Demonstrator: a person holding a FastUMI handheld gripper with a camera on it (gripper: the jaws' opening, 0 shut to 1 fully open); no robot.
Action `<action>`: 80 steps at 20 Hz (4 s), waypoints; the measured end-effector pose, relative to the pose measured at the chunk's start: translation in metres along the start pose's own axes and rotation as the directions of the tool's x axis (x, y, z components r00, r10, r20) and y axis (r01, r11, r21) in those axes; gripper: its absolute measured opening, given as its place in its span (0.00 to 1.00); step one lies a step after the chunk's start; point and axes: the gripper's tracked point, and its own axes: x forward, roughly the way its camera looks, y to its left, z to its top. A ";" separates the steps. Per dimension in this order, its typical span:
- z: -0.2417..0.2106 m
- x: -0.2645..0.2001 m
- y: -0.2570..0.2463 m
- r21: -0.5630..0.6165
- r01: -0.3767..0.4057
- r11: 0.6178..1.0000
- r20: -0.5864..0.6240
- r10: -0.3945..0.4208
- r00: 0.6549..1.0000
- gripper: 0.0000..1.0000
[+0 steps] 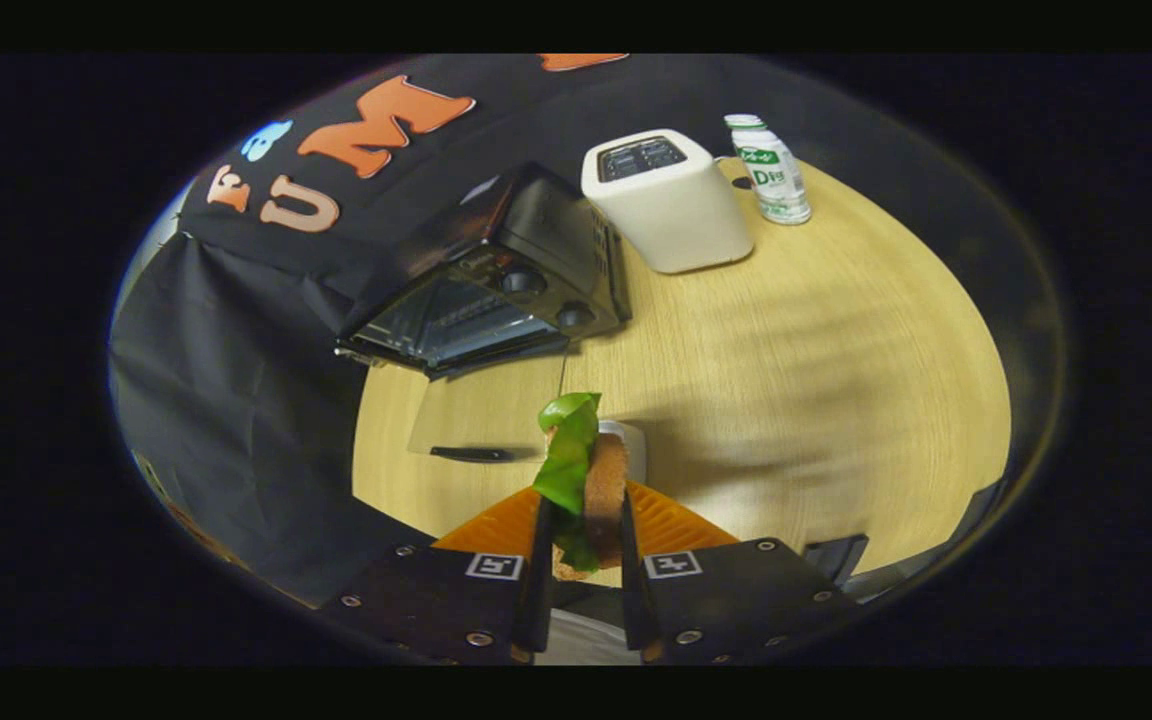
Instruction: Open the toaster oven, put the food inside, and close the toaster oven door.
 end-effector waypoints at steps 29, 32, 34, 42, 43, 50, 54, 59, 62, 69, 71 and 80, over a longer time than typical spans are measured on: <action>0.087 0.174 0.165 0.535 -0.371 0.759 0.598 -0.030 0.801 0.29; 0.107 0.188 0.171 0.563 -0.450 0.694 0.649 -0.035 0.760 0.29; 0.120 0.199 0.171 0.579 -0.477 0.661 0.667 -0.047 0.744 0.29; 0.150 0.238 0.159 0.638 -0.527 0.562 0.701 -0.139 0.699 0.29; 0.149 0.240 0.156 0.646 -0.523 0.556 0.700 -0.160 0.696 0.30; 0.131 0.234 0.153 0.705 -0.478 0.523 0.654 -0.218 0.725 0.57; 0.118 0.225 0.148 0.723 -0.428 0.543 0.623 -0.244 0.743 0.72; 0.106 0.222 0.150 0.735 -0.388 0.556 0.592 -0.247 0.767 0.98; 0.085 0.211 0.166 0.709 -0.346 0.614 0.569 -0.208 0.796 0.98; 0.025 0.169 0.187 0.482 -0.134 0.866 0.530 -0.166 0.831 0.98; 0.011 0.157 0.183 0.385 -0.056 0.921 0.524 -0.168 0.835 0.98; -0.066 0.147 0.135 0.016 0.325 0.946 0.402 -0.304 0.864 0.99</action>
